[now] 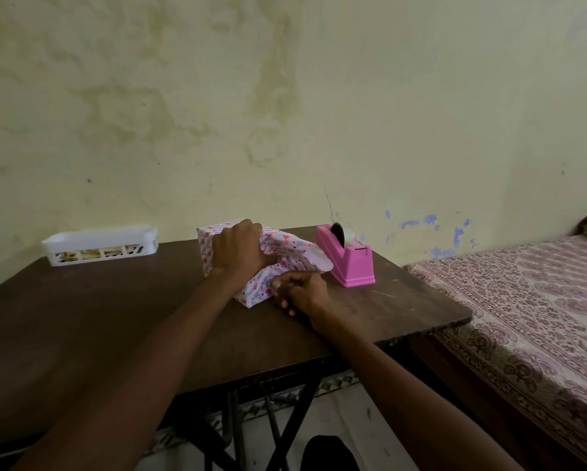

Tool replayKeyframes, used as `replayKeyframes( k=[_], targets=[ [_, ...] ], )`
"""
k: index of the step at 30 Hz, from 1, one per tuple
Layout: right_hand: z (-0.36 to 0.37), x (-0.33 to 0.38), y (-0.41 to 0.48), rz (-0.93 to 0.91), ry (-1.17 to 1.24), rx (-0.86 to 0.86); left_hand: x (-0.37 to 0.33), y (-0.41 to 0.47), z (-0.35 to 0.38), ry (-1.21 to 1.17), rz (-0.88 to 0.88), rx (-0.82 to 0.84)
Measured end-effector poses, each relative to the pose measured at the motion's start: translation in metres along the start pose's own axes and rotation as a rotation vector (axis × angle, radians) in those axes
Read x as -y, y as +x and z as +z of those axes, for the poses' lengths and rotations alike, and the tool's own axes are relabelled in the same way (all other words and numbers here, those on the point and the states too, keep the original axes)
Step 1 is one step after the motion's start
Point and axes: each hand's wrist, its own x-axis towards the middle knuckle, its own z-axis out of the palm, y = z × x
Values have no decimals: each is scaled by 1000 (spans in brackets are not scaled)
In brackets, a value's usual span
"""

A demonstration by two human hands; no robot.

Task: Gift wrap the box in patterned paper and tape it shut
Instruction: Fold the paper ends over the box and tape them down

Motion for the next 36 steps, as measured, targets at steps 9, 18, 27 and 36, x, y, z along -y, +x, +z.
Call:
replayKeyframes(
  k=[9,18,27,36],
  targets=[
    [4,-2,11,-1,24,6,2,1,4,16,20,-23],
    [11,-5,29,-11,-137,-55,5,2,7,55,41,-32],
    [14,-7,36,-141,-207,-112,7,4,11,59,46,-50],
    [15,-11,40,-172,-318,-164,8,7,15,48,55,-44]
  ],
)
